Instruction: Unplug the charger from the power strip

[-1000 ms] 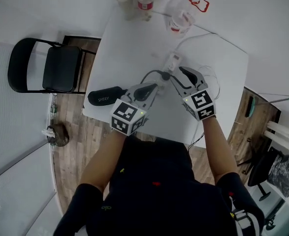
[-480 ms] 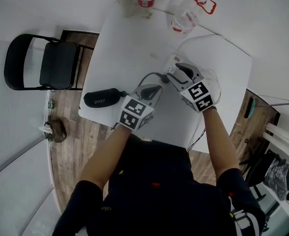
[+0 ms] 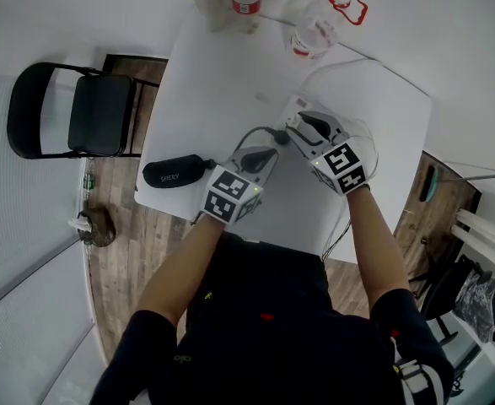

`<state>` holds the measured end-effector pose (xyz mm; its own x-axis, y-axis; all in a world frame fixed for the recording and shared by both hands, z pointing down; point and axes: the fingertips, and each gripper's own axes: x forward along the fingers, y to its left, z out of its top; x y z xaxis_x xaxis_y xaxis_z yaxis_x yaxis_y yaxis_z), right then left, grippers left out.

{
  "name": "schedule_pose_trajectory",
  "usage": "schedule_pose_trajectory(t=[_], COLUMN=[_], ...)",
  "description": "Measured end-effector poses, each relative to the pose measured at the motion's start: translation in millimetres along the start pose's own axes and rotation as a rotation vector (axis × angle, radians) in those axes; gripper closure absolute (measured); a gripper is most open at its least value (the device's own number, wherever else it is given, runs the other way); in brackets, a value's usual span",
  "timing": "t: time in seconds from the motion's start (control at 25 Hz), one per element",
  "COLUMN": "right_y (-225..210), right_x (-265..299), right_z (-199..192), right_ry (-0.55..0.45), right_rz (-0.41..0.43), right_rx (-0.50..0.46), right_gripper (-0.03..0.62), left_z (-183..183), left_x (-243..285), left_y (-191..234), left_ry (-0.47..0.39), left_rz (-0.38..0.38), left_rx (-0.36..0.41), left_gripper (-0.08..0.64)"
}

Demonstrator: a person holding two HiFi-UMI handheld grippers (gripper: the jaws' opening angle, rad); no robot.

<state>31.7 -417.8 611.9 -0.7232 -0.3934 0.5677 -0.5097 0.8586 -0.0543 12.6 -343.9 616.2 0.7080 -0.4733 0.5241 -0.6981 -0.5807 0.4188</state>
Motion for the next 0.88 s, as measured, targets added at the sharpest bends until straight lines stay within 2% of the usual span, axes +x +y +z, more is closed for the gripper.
schedule_pose_trajectory(t=[0.24,0.44,0.68,0.88], right_y=[-9,-5,9,14], right_x=[-26,-71,-144,-191], right_z=[29,61,102,118], right_ry=[-0.139,-0.270,-0.430,-0.506], right_rz=[-0.090,-0.176,-0.299,-0.389], right_rx=[0.093,0.165,0.238,0.264], right_gripper=[0.430,0.430,0.430,0.430], left_z=[9,55,113,144], left_x=[-7,-44,-111,-165], left_y=[-4,-23,-41,-49], left_ry=[-0.003,-0.144,-0.290,-0.388], left_rz=[-0.017,-0.054,-0.040,-0.016], left_rx=[-0.012,0.040,0.124,0.164], left_gripper=[0.537,0.537,0.537,0.537])
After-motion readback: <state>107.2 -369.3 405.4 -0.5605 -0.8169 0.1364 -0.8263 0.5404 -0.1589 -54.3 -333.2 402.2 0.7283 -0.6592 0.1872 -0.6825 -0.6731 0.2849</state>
